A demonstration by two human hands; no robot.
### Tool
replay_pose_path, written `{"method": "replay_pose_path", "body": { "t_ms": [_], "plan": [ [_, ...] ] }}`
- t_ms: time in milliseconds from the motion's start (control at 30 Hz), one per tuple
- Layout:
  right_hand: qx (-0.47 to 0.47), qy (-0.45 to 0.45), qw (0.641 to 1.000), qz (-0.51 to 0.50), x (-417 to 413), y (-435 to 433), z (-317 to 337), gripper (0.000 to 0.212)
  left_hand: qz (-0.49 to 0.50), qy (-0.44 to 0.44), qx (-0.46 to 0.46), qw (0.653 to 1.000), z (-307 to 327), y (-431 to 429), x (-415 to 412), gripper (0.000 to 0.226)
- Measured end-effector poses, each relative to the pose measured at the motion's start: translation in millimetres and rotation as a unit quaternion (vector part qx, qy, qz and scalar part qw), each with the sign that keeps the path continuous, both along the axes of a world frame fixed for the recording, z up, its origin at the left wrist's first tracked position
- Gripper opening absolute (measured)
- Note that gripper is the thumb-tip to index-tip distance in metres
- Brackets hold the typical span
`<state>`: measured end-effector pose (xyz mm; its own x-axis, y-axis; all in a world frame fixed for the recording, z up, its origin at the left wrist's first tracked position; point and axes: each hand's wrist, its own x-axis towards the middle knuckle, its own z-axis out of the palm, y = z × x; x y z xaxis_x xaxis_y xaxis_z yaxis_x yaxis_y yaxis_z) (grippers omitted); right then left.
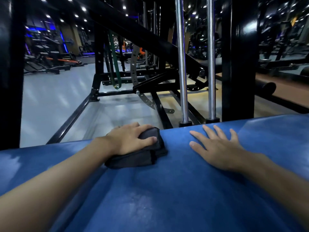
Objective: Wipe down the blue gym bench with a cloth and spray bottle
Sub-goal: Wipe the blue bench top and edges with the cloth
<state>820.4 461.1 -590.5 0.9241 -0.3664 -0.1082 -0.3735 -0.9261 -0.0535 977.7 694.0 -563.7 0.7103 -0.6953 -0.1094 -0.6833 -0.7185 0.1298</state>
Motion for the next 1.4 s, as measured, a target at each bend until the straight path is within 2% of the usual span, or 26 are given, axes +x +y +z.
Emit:
{"method": "replay_pose_path", "body": {
  "t_ms": [67,167,333,533,633,767,867,967,1100,1267,1400],
  "plan": [
    [-0.004,-0.022,1.000,0.014,1,12,3,0.059,0.010,-0.011,0.014,1.000,1,10,2,0.073],
    [0.076,-0.052,0.995,0.042,1,42,0,0.058,0.007,-0.014,0.027,1.000,2,-1,1,0.064],
    [0.039,-0.042,0.998,0.037,5,51,-7,0.056,-0.029,0.013,-0.027,0.999,0,-22,0,0.084],
    [0.034,-0.040,0.998,0.034,5,53,-7,0.057,-0.015,0.029,-0.023,0.999,-2,-9,3,0.079],
    [0.043,-0.042,0.997,0.041,5,51,-6,0.055,0.015,0.027,-0.006,0.999,0,17,9,0.069],
    [0.050,-0.046,0.997,0.046,5,51,-7,0.055,0.061,0.030,0.003,0.998,3,37,12,0.092],
    [0.047,-0.046,0.997,0.046,6,52,-8,0.056,0.078,0.012,0.007,0.997,3,27,9,0.073],
    [0.044,-0.043,0.997,0.045,7,50,-9,0.057,0.059,-0.013,0.014,0.998,2,14,3,0.059],
    [0.028,-0.038,0.998,0.035,6,52,-7,0.056,0.015,-0.007,-0.001,1.000,0,2,2,0.063],
    [-0.015,0.003,1.000,0.014,7,61,7,0.057,-0.015,-0.006,0.007,1.000,0,31,10,0.065],
    [0.055,-0.061,0.996,0.043,25,101,16,0.059,-0.012,-0.024,0.008,1.000,-5,68,17,0.067]
  ]
}}
